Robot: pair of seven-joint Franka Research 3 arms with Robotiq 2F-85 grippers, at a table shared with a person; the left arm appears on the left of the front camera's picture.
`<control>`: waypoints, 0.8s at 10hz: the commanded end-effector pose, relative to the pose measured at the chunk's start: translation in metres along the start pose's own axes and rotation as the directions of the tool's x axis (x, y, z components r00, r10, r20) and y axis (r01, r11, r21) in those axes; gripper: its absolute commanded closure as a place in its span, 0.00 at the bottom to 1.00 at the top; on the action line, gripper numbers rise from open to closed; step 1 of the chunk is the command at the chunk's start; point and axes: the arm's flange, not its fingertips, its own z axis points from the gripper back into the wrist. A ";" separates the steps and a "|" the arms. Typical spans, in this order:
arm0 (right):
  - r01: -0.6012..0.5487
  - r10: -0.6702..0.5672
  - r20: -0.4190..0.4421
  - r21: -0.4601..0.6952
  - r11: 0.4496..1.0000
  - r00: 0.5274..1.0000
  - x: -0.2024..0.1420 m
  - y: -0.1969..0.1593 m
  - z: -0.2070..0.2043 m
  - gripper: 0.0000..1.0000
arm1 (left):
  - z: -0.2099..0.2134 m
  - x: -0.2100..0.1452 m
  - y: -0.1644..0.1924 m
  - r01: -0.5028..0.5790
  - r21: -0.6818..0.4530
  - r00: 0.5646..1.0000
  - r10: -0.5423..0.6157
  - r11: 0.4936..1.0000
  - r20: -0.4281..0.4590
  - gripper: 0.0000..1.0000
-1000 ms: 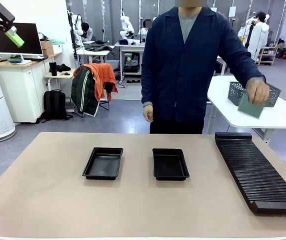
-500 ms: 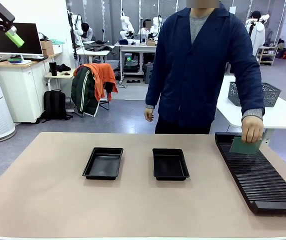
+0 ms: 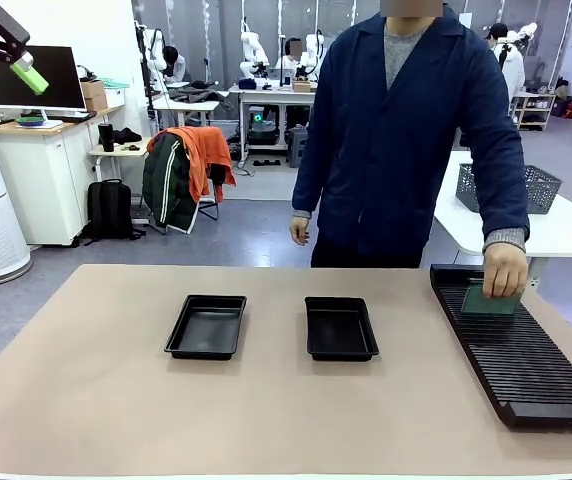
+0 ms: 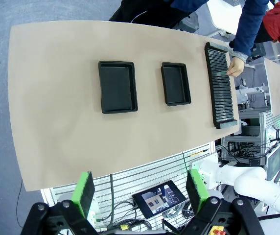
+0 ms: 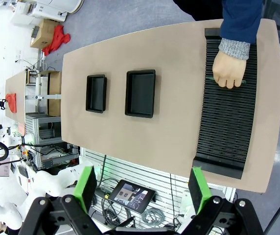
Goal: Inspect and transfer BCBs to ESD trays.
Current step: Pick up the Blank PCB from the PCB Rack and place it in the left ESD tray.
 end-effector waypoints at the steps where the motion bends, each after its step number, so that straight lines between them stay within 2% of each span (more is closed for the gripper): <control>1: -0.003 0.003 0.001 0.000 1.000 1.000 0.000 0.001 0.000 0.00 | 0.000 0.000 0.001 -0.004 -0.010 1.000 0.004 1.000 0.011 0.00; 8: -0.003 0.003 0.001 0.000 1.000 1.000 0.000 0.001 0.000 0.00 | 0.000 0.000 0.001 -0.004 -0.010 1.000 0.004 1.000 0.011 0.00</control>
